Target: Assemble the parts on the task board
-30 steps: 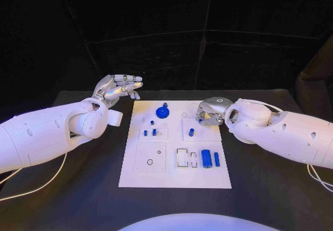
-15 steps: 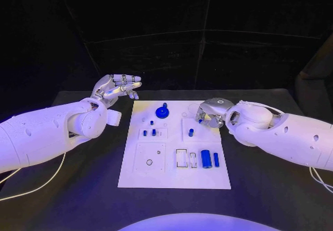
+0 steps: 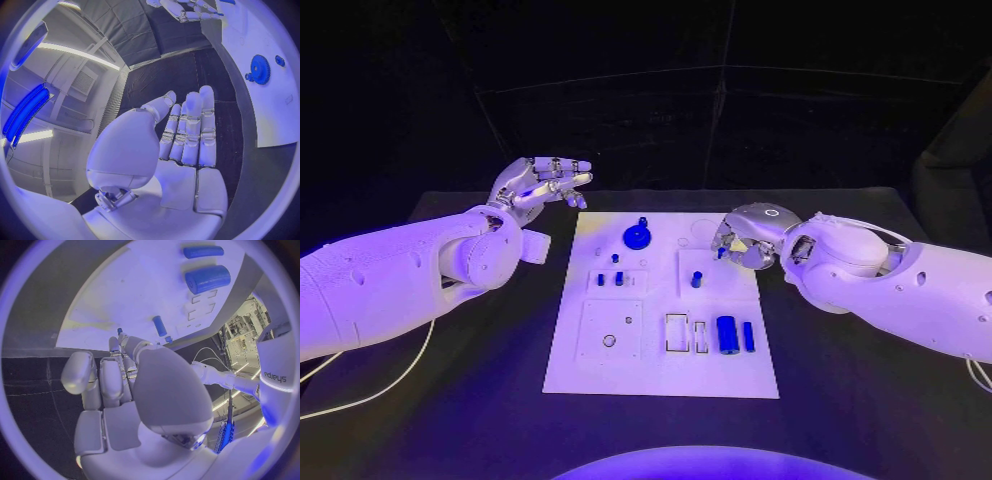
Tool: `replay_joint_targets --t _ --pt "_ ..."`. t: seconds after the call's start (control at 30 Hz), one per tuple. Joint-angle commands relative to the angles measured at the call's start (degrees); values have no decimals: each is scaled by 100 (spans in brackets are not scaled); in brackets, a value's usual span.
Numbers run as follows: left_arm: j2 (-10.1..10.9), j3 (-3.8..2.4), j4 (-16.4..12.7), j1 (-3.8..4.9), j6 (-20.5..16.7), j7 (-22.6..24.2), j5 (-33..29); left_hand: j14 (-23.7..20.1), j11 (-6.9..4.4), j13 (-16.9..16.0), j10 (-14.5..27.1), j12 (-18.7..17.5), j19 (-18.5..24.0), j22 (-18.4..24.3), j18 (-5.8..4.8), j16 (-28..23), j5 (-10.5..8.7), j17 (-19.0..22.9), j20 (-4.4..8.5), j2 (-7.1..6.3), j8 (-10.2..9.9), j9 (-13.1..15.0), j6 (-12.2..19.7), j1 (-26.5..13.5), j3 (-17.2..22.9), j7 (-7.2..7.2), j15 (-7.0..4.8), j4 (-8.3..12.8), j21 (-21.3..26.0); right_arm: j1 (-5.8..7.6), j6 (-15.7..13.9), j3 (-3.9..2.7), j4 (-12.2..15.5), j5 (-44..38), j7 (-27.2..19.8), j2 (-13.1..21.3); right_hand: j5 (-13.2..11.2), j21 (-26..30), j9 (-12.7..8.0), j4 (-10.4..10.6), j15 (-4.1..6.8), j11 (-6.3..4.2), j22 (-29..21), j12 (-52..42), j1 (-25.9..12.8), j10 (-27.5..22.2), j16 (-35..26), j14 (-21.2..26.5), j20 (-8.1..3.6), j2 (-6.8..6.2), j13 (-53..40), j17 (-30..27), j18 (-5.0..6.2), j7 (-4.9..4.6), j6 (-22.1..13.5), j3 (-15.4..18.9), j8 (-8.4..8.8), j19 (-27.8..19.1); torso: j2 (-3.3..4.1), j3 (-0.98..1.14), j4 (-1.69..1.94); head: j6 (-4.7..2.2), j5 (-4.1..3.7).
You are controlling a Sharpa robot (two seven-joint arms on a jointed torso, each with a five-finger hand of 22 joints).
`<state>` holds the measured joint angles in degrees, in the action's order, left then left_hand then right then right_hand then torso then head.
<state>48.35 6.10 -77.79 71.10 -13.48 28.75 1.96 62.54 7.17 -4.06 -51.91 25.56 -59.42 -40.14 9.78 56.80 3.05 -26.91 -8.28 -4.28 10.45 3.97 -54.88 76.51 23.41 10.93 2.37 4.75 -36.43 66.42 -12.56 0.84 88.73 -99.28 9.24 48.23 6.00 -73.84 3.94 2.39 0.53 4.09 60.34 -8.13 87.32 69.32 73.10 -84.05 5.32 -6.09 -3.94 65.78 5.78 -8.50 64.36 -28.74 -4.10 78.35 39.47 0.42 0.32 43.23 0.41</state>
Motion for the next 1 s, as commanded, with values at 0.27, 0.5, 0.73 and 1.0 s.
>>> replay_joint_targets --t 0.27,0.5,0.73,1.0 --pt "-5 -5 -17 10 79 63 -26 -48 18 11 41 31 61 10 66 -37 16 16 6 17 33 -6 -23 44 2 0 17 29 42 54 -375 -92 665 183 72 169 -18 -31 6 -40 23 12 21 30 -94 35 41 -182 -11 -10 -9 1 -13 6 36 -99 20 38 3 -6 1 -9 19" --pt "-32 -5 -47 11 79 55 -26 -48 18 11 41 31 61 10 66 -37 16 16 6 17 33 -6 -23 44 2 0 17 29 42 57 -461 -105 1041 269 5 63 -3 -35 6 -70 22 14 27 35 -128 32 39 -181 -12 -20 -9 -10 -13 4 34 -140 22 40 9 -3 11 5 112" --pt "-88 -5 -64 11 64 42 -26 -52 19 12 46 32 64 11 66 -38 17 20 6 18 35 -6 -21 47 3 1 18 32 44 44 -370 -99 1127 333 -105 -339 18 -34 5 -102 20 17 22 40 -160 28 45 -181 -14 -24 -8 -10 -12 0 31 -181 22 37 6 -22 9 54 234" --pt "-213 -3 -41 14 41 21 -26 -62 21 15 58 33 71 11 66 -42 22 30 6 21 38 -7 -16 56 7 4 19 42 46 -163 -138 4 798 291 -212 -876 49 -47 6 -127 18 19 43 42 -196 30 59 -185 -17 -19 -10 0 -15 -3 29 -213 23 44 13 -5 5 99 361"
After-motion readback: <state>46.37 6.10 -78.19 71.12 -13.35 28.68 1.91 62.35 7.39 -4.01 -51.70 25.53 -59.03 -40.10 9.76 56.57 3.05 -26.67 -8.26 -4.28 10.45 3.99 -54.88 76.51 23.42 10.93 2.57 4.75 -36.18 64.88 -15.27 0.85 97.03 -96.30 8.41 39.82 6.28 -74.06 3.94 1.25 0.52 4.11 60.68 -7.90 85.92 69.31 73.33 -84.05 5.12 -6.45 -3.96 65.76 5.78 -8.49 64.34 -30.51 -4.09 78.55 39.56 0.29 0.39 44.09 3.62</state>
